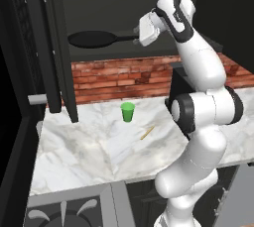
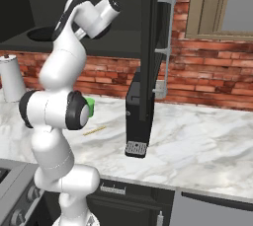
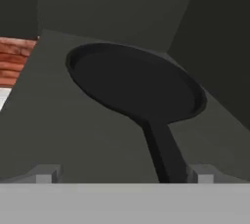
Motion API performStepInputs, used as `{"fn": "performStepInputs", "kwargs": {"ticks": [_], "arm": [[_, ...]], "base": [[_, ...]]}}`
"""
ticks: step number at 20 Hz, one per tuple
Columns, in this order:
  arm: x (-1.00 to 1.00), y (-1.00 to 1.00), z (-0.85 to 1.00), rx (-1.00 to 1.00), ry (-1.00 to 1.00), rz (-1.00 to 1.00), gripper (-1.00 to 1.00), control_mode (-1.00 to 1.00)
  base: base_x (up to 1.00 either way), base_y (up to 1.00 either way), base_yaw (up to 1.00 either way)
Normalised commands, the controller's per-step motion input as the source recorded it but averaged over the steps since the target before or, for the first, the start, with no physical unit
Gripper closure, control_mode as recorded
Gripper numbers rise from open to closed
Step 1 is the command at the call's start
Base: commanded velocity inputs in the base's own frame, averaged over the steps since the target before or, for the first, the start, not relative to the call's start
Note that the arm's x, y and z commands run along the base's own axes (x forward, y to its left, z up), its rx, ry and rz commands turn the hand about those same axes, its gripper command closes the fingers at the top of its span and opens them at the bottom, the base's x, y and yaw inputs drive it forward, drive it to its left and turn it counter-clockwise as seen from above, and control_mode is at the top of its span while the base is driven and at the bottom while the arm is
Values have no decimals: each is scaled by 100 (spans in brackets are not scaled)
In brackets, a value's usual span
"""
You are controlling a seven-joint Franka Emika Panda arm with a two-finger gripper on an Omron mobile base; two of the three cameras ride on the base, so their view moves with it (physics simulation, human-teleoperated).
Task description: Pick the pan from the cabinet and place it on the stove. Then turn on the stove burner for the pan.
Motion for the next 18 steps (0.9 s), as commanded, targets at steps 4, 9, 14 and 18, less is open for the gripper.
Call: {"fn": "performStepInputs", "kwargs": {"ticks": [4, 9, 14, 18], "arm": [[30, 0, -26, -6, 0, 3, -100, -100], [30, 1, -28, -7, 0, 2, -100, -100], [31, 2, -25, -6, 0, 1, -100, -100], [31, 3, -28, -7, 0, 0, -100, -100]], "base": [[0, 0, 0], [0, 0, 0], [0, 0, 0], [0, 0, 0]]}}
